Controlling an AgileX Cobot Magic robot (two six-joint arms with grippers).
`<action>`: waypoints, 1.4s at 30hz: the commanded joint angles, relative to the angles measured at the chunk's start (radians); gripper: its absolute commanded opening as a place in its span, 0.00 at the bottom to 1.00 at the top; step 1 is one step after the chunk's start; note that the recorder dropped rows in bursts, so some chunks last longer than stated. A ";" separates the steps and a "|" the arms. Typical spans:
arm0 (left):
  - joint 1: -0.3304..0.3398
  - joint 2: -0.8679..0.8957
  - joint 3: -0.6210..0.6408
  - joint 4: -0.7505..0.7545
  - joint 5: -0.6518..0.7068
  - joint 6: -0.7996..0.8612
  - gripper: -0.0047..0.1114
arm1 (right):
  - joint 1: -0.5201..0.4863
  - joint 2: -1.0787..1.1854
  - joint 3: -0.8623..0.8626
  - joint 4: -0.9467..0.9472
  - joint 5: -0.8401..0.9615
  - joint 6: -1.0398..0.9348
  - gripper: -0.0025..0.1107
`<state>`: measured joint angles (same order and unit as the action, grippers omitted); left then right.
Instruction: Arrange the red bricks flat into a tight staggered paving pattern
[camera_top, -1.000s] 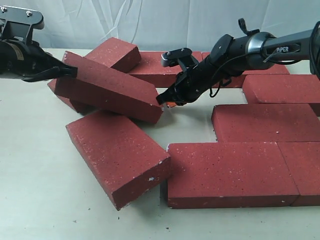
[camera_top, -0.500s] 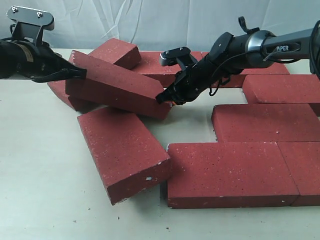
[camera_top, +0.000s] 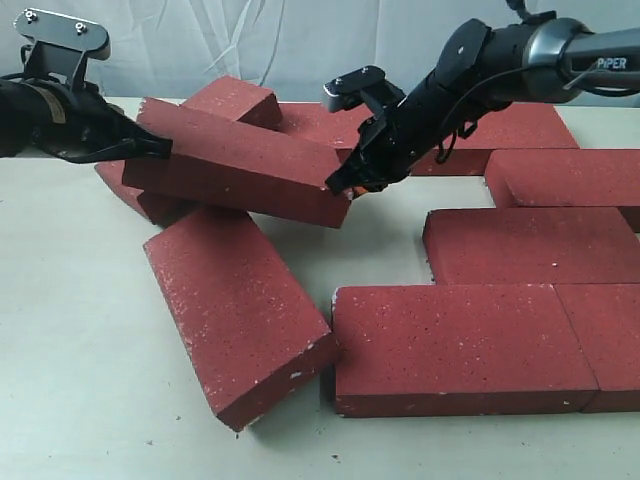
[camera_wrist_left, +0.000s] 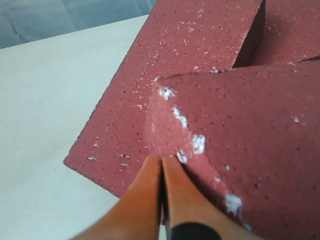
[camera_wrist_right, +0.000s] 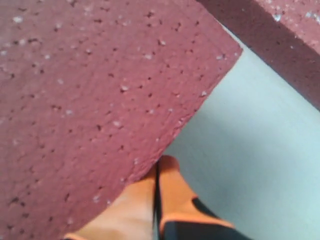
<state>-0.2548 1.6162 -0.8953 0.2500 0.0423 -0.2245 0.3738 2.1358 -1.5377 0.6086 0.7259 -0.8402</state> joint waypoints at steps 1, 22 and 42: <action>-0.047 -0.011 -0.004 0.008 -0.052 0.001 0.04 | 0.010 -0.058 -0.012 0.032 0.045 -0.008 0.02; -0.275 0.278 -0.135 0.113 -0.253 0.001 0.04 | -0.251 -0.241 0.211 -0.040 -0.031 0.007 0.02; -0.165 0.282 -0.135 0.132 -0.033 0.001 0.04 | -0.191 -0.154 0.211 0.050 -0.070 -0.030 0.02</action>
<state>-0.4220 1.9053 -1.0235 0.3731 -0.0313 -0.2245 0.1607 1.9838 -1.3278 0.6328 0.6622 -0.8560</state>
